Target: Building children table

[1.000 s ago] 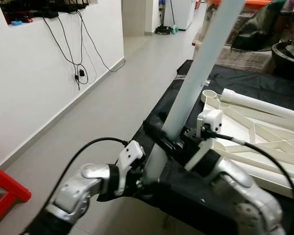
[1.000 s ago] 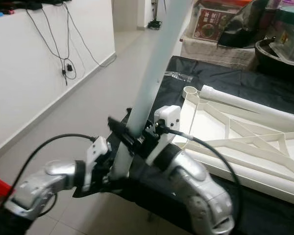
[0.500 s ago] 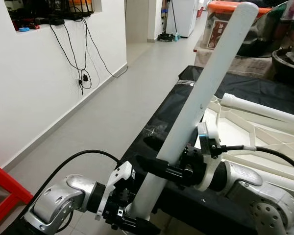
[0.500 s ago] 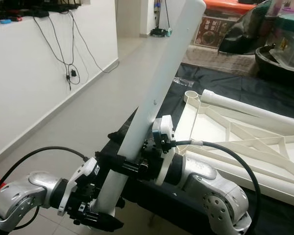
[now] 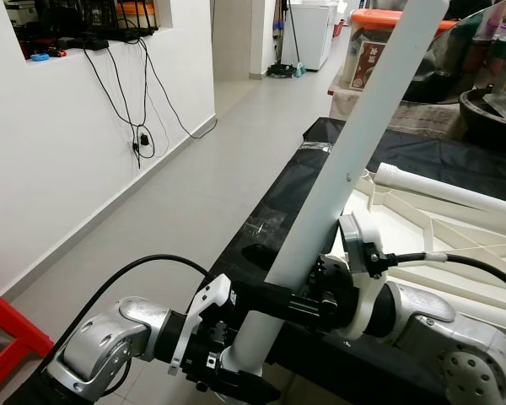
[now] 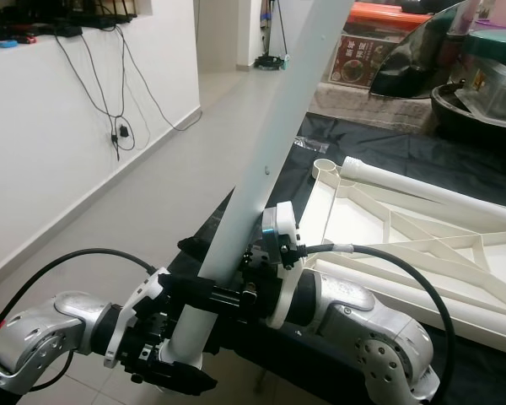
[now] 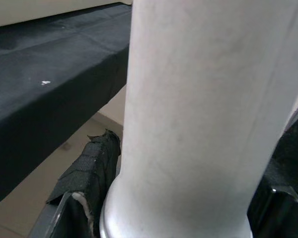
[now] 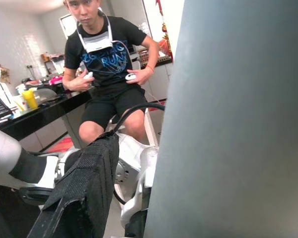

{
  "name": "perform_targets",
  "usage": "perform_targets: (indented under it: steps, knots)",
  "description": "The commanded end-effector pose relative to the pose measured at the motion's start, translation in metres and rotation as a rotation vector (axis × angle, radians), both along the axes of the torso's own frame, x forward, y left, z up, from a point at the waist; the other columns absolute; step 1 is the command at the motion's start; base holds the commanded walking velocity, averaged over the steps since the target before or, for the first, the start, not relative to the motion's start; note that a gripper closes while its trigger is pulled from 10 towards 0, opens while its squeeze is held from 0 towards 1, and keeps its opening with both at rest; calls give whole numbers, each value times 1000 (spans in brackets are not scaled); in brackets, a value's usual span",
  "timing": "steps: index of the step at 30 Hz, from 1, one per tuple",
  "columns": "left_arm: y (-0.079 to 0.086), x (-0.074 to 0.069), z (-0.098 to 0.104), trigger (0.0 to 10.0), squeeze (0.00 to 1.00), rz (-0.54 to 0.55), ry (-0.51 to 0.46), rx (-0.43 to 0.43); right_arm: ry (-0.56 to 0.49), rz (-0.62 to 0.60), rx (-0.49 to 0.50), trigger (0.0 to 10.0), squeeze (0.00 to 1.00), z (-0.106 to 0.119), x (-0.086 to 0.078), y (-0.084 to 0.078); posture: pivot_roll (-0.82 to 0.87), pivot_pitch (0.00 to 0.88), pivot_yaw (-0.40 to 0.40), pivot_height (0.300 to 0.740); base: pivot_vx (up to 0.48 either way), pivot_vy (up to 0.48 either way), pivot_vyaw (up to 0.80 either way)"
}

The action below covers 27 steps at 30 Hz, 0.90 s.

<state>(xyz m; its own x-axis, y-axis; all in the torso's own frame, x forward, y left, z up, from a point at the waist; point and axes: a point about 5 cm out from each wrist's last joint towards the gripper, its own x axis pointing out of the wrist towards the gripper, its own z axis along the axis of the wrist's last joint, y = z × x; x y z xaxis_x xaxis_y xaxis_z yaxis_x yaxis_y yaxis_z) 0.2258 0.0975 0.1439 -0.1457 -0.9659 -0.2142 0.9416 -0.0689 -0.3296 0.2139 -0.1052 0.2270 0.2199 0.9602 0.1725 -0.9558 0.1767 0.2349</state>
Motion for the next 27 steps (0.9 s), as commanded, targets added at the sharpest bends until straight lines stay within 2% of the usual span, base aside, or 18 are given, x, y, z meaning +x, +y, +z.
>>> perform_targets:
  steps: [1, 2, 9, 18, 19, 27]
  knots:
    - [-2, -2, 1, 10000, 0, -9, 20, -14, -6, 33, 10, 6980, 0, 4, -5, 3, 62, 12, -18, 740, 0, 0, 0]
    - [-2, -3, 1, 10000, 0, -10, 30, -18, -6, 35, 12, 0, 0, 4, -5, 4, 63, 13, -22, 740, 0, 0, 0]
    - [-2, -4, 1, 10000, 0, -11, 39, -22, -6, 39, 12, 0, 0, 5, -4, 5, 63, 16, -23, 740, 0, 0, 0]
    - [-1, 6, -3, 10000, 0, 79, 45, 20, 1, 54, 8, 0, 0, 4, -6, 4, 64, 19, -25, 740, 0, 0, 0]
    - [-1, 8, -3, 10000, 1000, 107, 33, 11, 1, 49, 10, 0, 0, 4, -5, 3, 64, 20, -23, 740, 0, 0, 0]
    - [-4, 7, -3, 10000, 1000, 144, 22, -4, -11, -6, 10, 0, 0, 8, 2, -8, 65, 22, -23, 740, 0, 0, 0]
